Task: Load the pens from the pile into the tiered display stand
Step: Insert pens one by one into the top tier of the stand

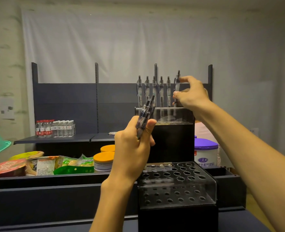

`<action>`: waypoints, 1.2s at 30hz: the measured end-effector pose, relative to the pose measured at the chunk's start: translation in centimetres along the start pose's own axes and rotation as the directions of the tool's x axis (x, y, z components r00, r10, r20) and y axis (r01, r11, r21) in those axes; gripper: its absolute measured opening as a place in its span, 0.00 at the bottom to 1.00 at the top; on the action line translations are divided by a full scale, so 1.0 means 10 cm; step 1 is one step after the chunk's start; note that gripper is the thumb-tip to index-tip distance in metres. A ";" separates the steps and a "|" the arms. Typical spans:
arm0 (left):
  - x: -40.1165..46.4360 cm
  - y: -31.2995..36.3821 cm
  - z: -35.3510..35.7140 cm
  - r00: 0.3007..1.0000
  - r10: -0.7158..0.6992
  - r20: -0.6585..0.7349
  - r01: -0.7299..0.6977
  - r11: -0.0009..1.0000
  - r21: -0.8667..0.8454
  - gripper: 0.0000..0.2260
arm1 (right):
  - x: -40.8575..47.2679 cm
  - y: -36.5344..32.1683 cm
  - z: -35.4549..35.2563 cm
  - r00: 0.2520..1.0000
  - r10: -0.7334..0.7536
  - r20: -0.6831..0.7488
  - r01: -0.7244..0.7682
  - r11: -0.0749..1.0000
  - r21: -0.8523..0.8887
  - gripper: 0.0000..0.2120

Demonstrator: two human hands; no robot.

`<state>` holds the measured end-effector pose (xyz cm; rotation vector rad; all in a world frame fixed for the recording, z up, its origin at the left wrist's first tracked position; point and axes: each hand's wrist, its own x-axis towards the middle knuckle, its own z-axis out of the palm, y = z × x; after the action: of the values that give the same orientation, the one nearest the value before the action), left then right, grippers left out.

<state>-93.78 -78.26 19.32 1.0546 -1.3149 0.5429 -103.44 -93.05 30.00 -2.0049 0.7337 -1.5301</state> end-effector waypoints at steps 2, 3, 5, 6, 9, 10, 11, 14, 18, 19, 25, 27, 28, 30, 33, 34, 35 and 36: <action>0.00 0.00 0.01 1.000 -0.002 0.012 0.002 1.000 0.002 0.12 | 0.00 -0.01 0.00 1.000 -0.011 0.016 0.012 0.997 -0.077 0.20; 0.00 0.00 0.01 1.000 -0.004 0.015 0.004 1.000 0.004 0.11 | 0.00 -0.02 0.00 0.999 0.000 0.035 0.004 0.994 -0.110 0.20; -0.01 0.01 0.02 1.000 -0.003 0.017 0.003 1.000 0.011 0.11 | 0.00 -0.02 0.00 0.998 0.031 0.050 -0.024 0.990 -0.142 0.19; -0.01 0.01 0.02 1.000 -0.001 0.018 0.001 1.000 0.013 0.11 | -0.01 -0.02 0.01 0.998 0.039 0.047 -0.032 0.988 -0.152 0.19; -0.01 0.00 0.03 1.000 0.002 0.026 -0.002 1.000 0.011 0.12 | -0.04 -0.02 0.01 0.997 0.057 0.055 -0.047 0.984 -0.173 0.18; -0.01 0.00 0.03 0.999 0.000 0.033 -0.001 1.000 0.010 0.12 | -0.04 -0.02 0.01 0.997 0.057 0.056 -0.046 0.984 -0.174 0.18; -0.02 0.01 0.03 0.999 -0.002 0.043 0.002 1.000 0.010 0.12 | -0.05 -0.01 0.00 0.998 0.048 0.045 -0.039 0.984 -0.173 0.17; -0.02 0.01 0.02 0.998 0.000 0.059 0.000 1.000 0.007 0.11 | -0.15 -0.01 -0.01 0.981 -0.133 -0.138 0.099 0.969 -0.228 0.18; -0.01 0.03 0.02 0.998 0.013 0.058 -0.014 1.000 0.005 0.11 | -0.48 -0.01 0.04 0.768 -0.535 -0.353 0.451 0.842 -0.295 0.12; -0.01 0.03 0.02 0.998 0.008 0.063 -0.008 1.000 -0.001 0.11 | -0.58 -0.01 0.05 0.725 -0.584 -0.365 0.518 0.812 -0.271 0.09; 0.00 0.04 0.01 0.993 0.029 0.112 -0.027 1.000 -0.016 0.10 | -1.09 0.01 0.03 0.895 -0.446 -0.031 0.444 0.880 0.167 0.03; 0.00 0.05 0.01 0.987 0.047 0.154 -0.044 0.999 -0.023 0.09 | -1.12 0.06 0.00 0.916 -0.392 0.086 0.360 0.897 0.255 0.05; 0.00 0.05 0.01 0.984 0.050 0.173 -0.045 0.999 -0.029 0.10 | -1.12 0.08 -0.02 0.919 -0.378 0.112 0.334 0.898 0.288 0.07; 0.01 0.06 0.01 0.979 0.059 0.197 -0.054 0.998 -0.031 0.12 | -1.14 0.12 -0.04 0.920 -0.359 0.160 0.286 0.891 0.352 0.12; 0.01 0.07 0.02 0.973 0.088 0.213 -0.090 0.996 0.000 0.13 | -1.20 0.15 -0.08 0.915 -0.334 0.228 0.220 0.885 0.411 0.13; 0.01 0.07 0.02 0.972 0.090 0.215 -0.094 0.996 0.006 0.11 | -1.20 0.16 -0.09 0.911 -0.332 0.243 0.214 0.887 0.410 0.12; 0.01 0.07 0.01 0.972 0.090 0.218 -0.095 0.995 0.010 0.10 | -1.20 0.16 -0.11 0.908 -0.328 0.260 0.206 0.890 0.406 0.12; 0.01 0.07 0.01 0.971 0.091 0.222 -0.097 0.995 0.014 0.10 | -1.20 0.15 -0.13 0.905 -0.323 0.277 0.193 0.892 0.410 0.11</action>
<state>-94.41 -78.03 19.62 1.1014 -1.5638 0.5244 -107.51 -85.99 20.94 -2.0450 0.0224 -1.2887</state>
